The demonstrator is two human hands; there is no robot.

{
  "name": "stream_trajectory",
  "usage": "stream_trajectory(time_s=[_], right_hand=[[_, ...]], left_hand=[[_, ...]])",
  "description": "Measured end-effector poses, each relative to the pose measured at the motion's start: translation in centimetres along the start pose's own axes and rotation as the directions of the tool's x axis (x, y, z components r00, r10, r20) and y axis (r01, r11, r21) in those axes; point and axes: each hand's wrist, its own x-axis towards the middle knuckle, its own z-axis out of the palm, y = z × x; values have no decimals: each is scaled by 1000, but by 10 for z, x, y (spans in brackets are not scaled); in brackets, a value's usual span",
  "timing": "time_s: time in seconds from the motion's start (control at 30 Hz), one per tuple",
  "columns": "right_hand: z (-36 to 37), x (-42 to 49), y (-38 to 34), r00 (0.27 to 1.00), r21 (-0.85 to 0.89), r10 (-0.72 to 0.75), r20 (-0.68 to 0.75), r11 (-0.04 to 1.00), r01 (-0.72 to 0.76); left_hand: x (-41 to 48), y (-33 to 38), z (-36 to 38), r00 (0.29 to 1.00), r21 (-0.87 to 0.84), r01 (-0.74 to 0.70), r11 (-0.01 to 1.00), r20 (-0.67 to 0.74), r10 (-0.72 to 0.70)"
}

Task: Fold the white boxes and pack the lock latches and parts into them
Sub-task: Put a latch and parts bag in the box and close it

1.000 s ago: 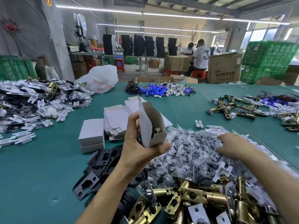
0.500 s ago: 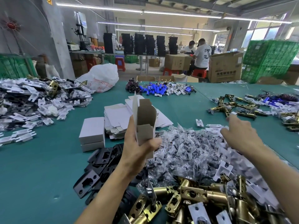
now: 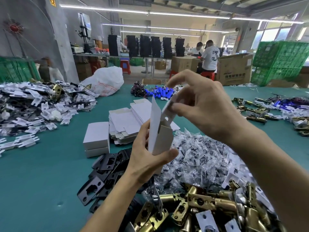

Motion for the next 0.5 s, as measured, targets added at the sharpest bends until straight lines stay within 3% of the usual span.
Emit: stream_trajectory(time_s=[0.27, 0.5], right_hand=[[18, 5, -1, 988, -198, -131, -81, 974, 113], [25, 8, -1, 992, -229, -46, 119, 971, 72]], left_hand=[[0, -1, 4, 1000, -95, 11, 995, -15, -13], [1, -2, 3, 999, -145, 30, 989, -16, -33]])
